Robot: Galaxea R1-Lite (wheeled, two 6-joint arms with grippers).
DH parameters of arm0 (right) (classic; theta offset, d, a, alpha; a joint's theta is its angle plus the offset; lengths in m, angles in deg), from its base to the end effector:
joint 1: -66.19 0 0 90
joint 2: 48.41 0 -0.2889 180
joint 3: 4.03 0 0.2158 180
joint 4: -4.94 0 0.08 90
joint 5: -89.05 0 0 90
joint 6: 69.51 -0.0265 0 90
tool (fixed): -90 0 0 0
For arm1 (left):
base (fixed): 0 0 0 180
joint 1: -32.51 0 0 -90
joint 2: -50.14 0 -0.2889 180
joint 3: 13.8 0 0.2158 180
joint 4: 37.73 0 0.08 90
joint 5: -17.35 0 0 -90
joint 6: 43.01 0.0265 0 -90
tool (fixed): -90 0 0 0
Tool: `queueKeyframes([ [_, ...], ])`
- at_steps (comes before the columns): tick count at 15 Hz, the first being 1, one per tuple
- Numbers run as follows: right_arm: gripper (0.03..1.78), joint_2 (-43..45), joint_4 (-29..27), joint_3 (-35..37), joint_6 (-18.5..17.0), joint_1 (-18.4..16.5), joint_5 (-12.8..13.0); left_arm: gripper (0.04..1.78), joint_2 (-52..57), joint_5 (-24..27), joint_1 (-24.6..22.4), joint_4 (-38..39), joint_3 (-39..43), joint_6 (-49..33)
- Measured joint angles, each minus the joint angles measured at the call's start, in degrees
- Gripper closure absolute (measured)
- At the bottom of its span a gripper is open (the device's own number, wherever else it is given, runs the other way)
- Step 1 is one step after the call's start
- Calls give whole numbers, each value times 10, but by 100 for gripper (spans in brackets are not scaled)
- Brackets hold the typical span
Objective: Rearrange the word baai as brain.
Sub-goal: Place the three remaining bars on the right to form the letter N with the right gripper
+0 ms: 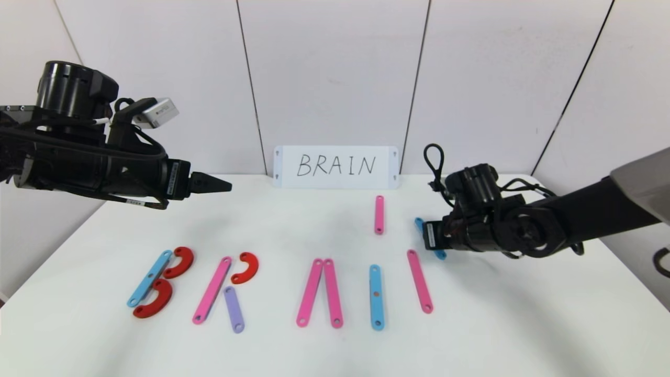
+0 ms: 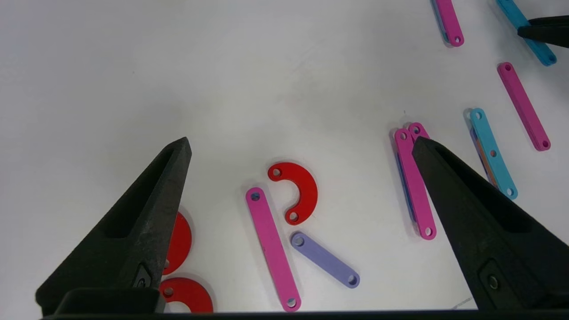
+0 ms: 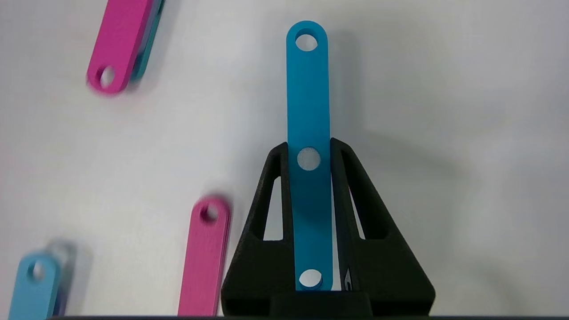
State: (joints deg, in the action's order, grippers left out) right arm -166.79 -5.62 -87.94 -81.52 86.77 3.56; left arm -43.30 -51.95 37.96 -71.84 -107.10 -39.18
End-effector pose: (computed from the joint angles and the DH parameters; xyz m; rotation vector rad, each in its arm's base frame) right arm 0.3663 0.1353 0.0568 0.0267 0.7921 0.1836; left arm 0.3174 -0.0397 0.2289 -0.0163 0.5823 -0.4622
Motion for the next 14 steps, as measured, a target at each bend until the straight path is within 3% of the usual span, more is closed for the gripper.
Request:
queueKeyframes([
  [4, 152, 84, 1, 104, 75, -15, -94, 8, 0, 0, 0, 0, 0, 0],
  [5, 152, 96, 1, 120, 90, -19, -102, 8, 0, 0, 0, 0, 0, 0],
  [10, 152, 110, 55, 171, 104, -18, -100, 8, 0, 0, 0, 0, 0, 0],
  [14, 152, 102, 63, 183, 107, -11, -92, 8, 0, 0, 0, 0, 0, 0],
])
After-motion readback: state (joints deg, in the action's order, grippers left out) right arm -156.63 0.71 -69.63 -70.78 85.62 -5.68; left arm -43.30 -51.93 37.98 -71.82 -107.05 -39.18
